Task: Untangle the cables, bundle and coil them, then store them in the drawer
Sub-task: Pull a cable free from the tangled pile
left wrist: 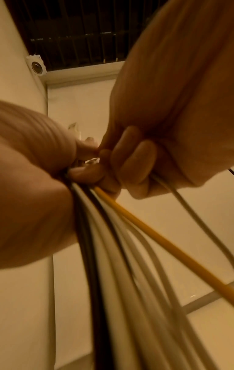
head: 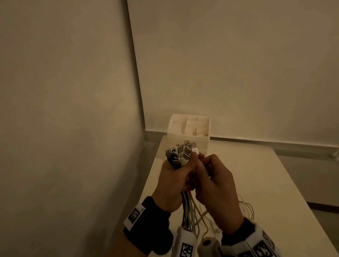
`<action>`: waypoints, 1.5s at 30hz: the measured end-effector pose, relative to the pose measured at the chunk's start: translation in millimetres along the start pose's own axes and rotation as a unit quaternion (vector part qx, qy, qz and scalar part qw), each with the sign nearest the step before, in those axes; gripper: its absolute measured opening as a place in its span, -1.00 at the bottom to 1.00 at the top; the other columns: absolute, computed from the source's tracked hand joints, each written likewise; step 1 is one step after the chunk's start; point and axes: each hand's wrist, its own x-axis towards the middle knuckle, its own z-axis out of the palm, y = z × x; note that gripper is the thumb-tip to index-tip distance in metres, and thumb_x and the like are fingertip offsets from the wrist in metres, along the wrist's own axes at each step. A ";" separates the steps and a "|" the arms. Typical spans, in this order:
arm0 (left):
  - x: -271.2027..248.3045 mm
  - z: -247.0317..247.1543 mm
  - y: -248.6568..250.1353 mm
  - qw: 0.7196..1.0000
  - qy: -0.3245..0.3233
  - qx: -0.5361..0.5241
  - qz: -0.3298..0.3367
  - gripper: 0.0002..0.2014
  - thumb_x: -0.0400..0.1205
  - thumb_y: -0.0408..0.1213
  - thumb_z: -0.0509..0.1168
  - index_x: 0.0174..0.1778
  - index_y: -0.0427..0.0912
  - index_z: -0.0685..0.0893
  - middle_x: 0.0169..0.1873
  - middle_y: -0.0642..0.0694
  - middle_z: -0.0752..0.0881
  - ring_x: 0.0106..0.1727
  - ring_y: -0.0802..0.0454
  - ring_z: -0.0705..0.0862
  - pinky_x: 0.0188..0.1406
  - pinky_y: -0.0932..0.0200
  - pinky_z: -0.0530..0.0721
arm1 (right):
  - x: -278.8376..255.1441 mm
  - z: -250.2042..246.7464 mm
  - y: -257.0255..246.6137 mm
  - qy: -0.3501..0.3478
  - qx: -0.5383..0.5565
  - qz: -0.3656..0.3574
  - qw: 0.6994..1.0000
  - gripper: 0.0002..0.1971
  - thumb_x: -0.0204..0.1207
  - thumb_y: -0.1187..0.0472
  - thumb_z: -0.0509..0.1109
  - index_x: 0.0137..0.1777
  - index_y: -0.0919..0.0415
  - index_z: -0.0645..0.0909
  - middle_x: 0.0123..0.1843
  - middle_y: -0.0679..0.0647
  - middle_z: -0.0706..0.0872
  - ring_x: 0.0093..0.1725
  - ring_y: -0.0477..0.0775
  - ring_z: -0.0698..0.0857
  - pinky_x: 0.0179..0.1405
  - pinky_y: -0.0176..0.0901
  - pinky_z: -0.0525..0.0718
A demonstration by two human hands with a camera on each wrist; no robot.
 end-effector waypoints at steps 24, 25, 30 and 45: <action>-21.2 -63.3 69.0 0.958 0.111 0.213 0.158 -0.62 0.56 -0.35 0.44 -0.56 0.00 0.55 -0.72 0.10 0.37 -0.72 0.13 0.26 -0.66 0.29 0.27 | -61.7 -105.0 48.9 -0.234 -0.334 0.085 0.909 -0.80 0.64 0.02 0.28 -0.15 -0.12 0.72 -0.40 -0.10 0.66 -0.44 -0.13 0.57 -0.36 -0.19 0.57; -25.9 -57.0 64.0 0.943 0.095 0.276 0.159 -0.70 0.53 -0.36 0.48 -0.48 0.00 0.62 -0.72 0.10 0.47 -0.71 0.15 0.38 -0.66 0.28 0.38 | -54.7 -109.4 48.3 -0.219 -0.354 0.070 0.907 -0.80 0.63 0.02 0.28 -0.16 -0.12 0.71 -0.40 -0.15 0.66 -0.44 -0.11 0.56 -0.35 -0.15 0.56; -48.2 -14.1 8.0 0.902 -0.092 0.411 0.099 -0.85 0.43 -0.23 0.57 -0.10 -0.05 0.83 -0.21 0.15 0.84 -0.11 0.26 0.79 -0.04 0.27 0.72 | -24.1 -89.9 17.9 -0.185 -0.325 0.020 0.927 -0.78 0.64 0.10 0.30 -0.20 -0.05 0.71 -0.43 -0.24 0.67 -0.44 -0.23 0.57 -0.39 -0.42 0.45; -24.2 -12.4 -5.8 0.958 0.040 0.284 0.027 -0.84 0.54 -0.37 0.45 -0.32 -0.08 0.70 -0.71 0.13 0.48 -0.68 0.18 0.36 -0.60 0.26 0.34 | -23.0 -68.3 1.3 -0.170 -0.134 0.087 0.972 -0.78 0.66 0.15 0.25 0.02 0.03 0.76 -0.48 0.03 0.62 -0.50 -0.05 0.50 -0.40 -0.19 0.52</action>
